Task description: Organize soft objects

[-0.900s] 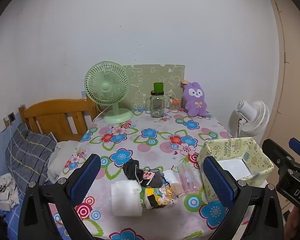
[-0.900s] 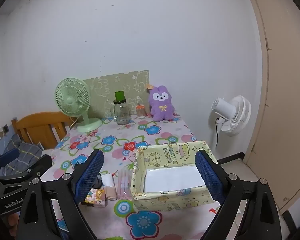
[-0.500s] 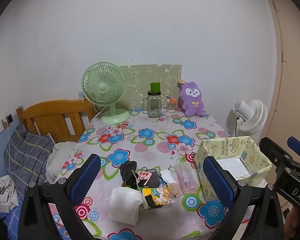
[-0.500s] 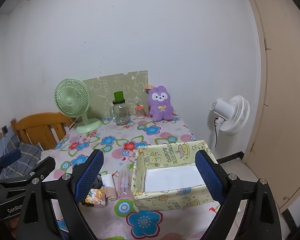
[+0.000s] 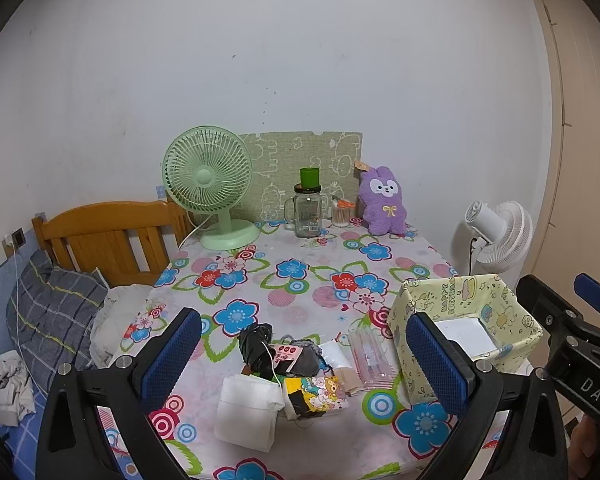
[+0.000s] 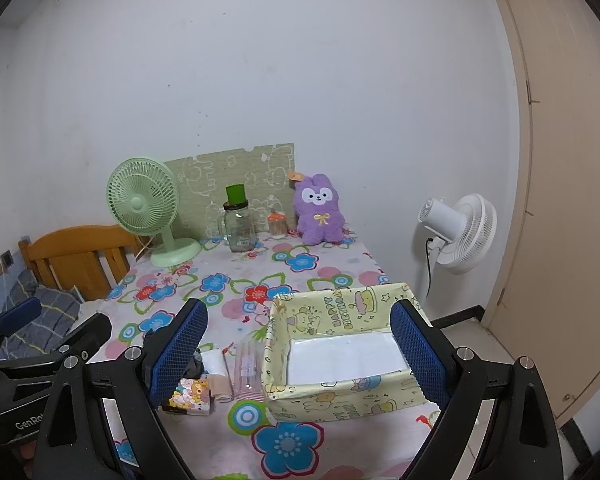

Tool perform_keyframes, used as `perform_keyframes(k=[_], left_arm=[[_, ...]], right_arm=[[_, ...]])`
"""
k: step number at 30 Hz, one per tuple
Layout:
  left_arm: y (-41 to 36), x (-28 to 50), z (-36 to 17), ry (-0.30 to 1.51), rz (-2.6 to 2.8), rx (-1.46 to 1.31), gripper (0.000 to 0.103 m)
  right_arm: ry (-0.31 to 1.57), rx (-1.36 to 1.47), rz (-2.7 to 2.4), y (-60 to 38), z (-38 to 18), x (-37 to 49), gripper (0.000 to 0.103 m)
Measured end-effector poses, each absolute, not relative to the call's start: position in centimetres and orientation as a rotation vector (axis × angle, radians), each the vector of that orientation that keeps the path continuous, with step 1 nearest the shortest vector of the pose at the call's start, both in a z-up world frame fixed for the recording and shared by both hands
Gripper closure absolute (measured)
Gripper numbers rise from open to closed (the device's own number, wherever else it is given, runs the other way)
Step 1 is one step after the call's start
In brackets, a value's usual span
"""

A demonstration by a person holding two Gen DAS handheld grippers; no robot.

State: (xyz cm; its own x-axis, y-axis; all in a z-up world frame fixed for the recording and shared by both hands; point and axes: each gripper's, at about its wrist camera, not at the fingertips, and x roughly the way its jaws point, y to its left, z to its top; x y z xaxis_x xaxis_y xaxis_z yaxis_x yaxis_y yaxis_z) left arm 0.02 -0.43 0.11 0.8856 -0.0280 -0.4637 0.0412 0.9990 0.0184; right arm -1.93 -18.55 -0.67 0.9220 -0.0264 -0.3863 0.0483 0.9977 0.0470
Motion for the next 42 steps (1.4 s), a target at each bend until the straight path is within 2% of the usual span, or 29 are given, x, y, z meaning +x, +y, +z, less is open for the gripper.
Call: perform_keyframes(k=[42], left_arm=[[0.08, 0.80, -0.68, 0.486, -0.033, 0.016, 0.000]], right_arm=[[0.415, 0.039, -0.037, -17.79, -1.01, -1.24, 0.008]])
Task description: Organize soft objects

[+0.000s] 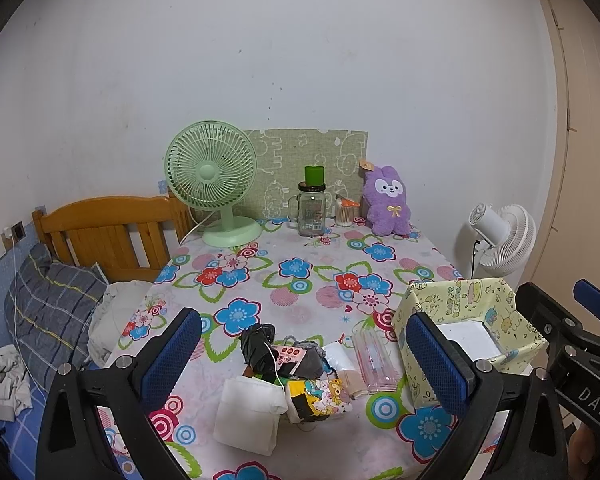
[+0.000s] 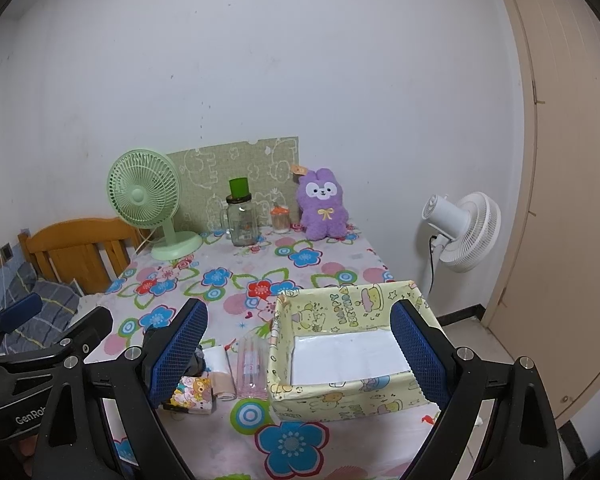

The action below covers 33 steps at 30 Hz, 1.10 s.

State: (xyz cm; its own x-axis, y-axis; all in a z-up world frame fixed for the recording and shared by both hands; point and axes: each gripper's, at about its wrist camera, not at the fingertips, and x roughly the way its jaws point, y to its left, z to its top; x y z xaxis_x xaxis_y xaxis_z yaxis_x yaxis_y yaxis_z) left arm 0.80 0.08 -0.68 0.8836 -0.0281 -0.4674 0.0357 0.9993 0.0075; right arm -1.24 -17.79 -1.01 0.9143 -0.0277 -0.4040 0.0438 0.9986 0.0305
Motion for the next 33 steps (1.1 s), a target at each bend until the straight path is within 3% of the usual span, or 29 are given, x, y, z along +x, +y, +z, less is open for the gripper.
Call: perform_keyframes(k=[33], left_arm=[[0.19, 0.73, -0.03, 0.471, -0.041, -0.010, 0.000]], right_arm=[[0.403, 0.039, -0.045, -17.93, -0.72, -1.48, 0.009]])
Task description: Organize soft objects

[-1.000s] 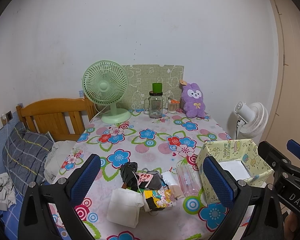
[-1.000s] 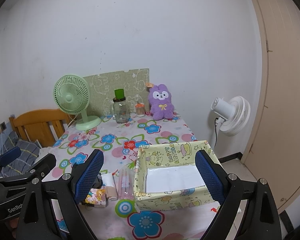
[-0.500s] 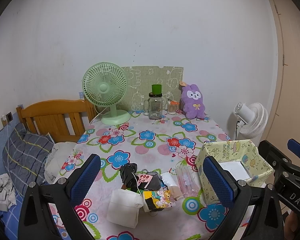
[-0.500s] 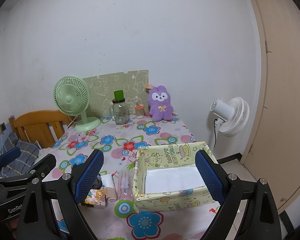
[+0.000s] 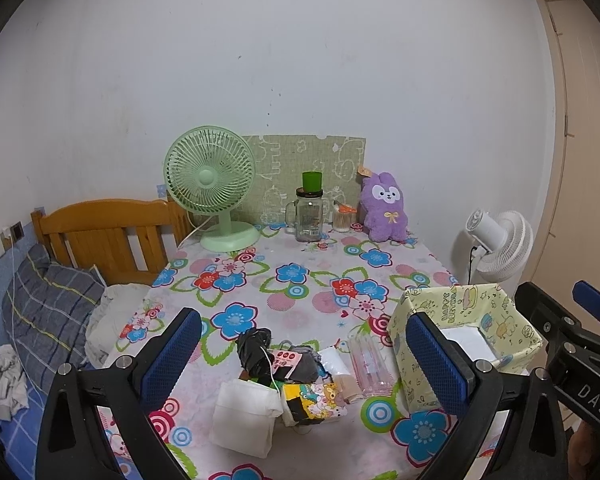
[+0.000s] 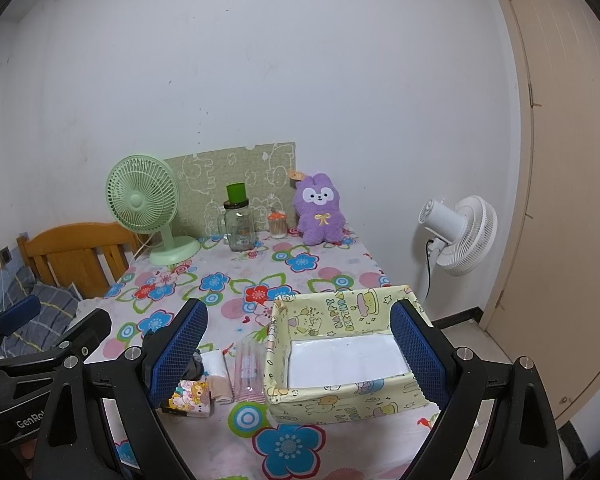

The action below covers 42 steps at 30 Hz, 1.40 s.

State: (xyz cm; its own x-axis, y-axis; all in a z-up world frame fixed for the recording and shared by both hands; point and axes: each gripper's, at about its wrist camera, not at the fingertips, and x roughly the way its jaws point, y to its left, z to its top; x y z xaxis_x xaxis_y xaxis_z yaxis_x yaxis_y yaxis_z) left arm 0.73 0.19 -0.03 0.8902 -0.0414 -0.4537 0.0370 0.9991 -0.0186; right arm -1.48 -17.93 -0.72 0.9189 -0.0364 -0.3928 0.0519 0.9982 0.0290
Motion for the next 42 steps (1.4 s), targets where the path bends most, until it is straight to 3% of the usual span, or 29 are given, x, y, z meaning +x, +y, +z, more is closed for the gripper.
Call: perform_keyframes(k=[24, 42], left_arm=[[0.7, 2.7, -1.6, 0.490, -0.047, 0.004, 0.005], [3.7, 5.8, -7.1, 0.610, -0.007, -0.017, 0.011]], right_arm=[[0.436, 0.058, -0.043, -17.2, -1.4, 1.4, 0.013], [0.517, 0.035, 0.059, -13.4, -6.7, 5.1, 0.017]])
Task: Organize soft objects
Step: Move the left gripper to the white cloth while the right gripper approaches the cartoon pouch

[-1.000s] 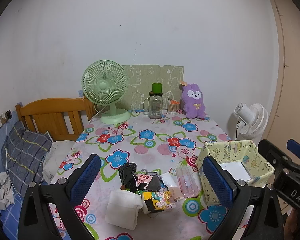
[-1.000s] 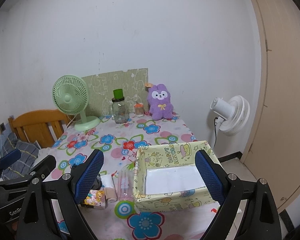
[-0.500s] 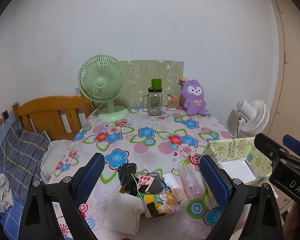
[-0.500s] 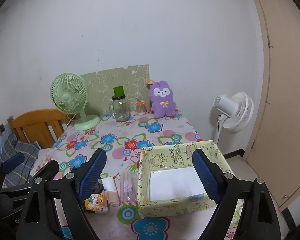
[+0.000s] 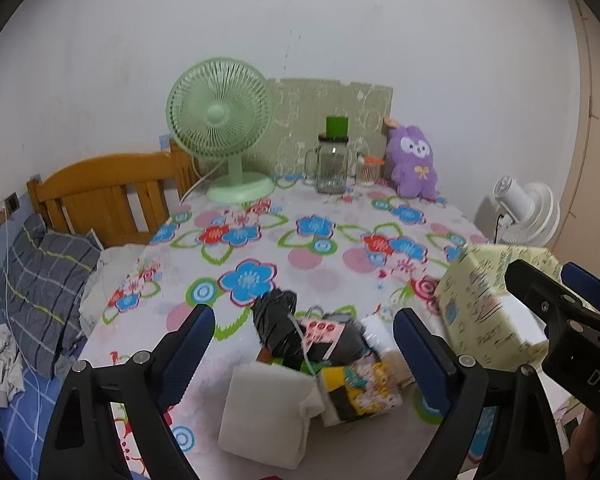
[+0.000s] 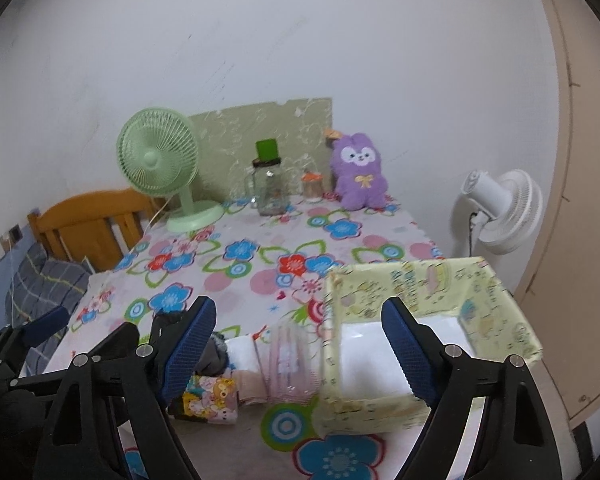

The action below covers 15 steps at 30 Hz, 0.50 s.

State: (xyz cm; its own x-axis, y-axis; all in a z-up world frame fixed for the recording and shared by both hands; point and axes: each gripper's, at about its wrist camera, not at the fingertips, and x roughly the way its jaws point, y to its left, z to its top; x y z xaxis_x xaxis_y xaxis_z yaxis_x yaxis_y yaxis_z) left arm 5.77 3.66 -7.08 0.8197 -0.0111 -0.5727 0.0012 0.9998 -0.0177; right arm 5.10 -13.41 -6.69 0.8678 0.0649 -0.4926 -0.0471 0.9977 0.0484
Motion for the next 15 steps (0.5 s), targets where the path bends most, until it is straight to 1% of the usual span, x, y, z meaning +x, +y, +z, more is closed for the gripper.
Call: perform_keyframes(k=[11, 15], left_arm=[[4.9, 6.3, -10.4, 0.662, 0.003, 0.003, 0.011], [5.3, 6.8, -11.8, 0.694, 0.009, 0.014, 0.013]], right_arm=[[0.561, 0.056, 0.114, -11.3, -10.0, 5.8, 0.019], [0.578, 0.054, 0.127, -10.5, -11.1, 6.0, 0.019]])
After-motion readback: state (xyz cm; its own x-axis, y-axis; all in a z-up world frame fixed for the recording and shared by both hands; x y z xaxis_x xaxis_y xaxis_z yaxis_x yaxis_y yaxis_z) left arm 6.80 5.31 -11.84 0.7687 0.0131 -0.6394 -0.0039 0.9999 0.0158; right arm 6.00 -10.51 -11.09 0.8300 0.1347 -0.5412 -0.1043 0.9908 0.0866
